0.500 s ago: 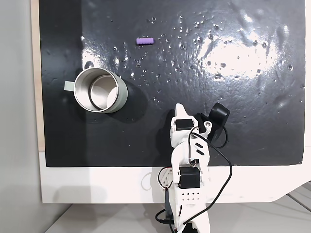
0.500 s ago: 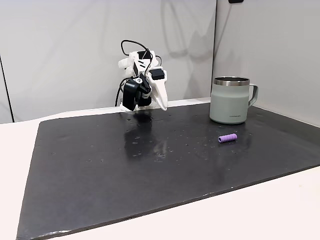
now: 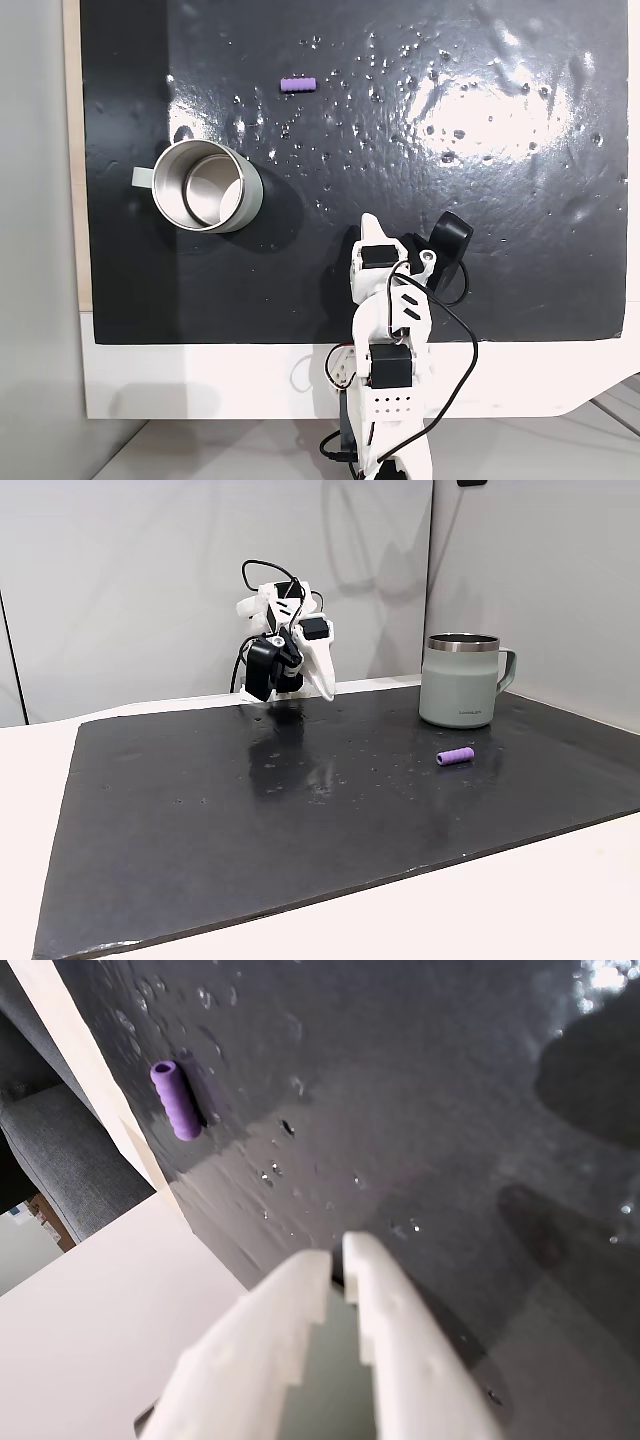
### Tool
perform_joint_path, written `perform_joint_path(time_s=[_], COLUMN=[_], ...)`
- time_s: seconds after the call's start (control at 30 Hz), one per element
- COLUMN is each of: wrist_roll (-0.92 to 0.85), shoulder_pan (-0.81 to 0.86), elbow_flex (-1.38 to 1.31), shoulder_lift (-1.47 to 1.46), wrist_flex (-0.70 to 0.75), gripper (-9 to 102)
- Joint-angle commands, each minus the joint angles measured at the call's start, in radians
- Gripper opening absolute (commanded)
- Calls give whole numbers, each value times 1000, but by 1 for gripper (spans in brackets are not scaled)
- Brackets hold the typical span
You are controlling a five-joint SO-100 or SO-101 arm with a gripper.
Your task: Grasp a pengrip and put it in the cup.
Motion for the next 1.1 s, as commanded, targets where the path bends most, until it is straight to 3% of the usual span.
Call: perform_joint_path(time_s=[0.0,0.23,0.57,1.07], wrist_roll=[-2,-75,-81,141], shoulder_pan=[-6,-9,-43,-124], elbow_flex=[-18,-189,-638,-1494], shoulder_lift=[23,-3,-486,-1249], wrist_flex=[-21,41,75,397], gripper=[0,0,2,27])
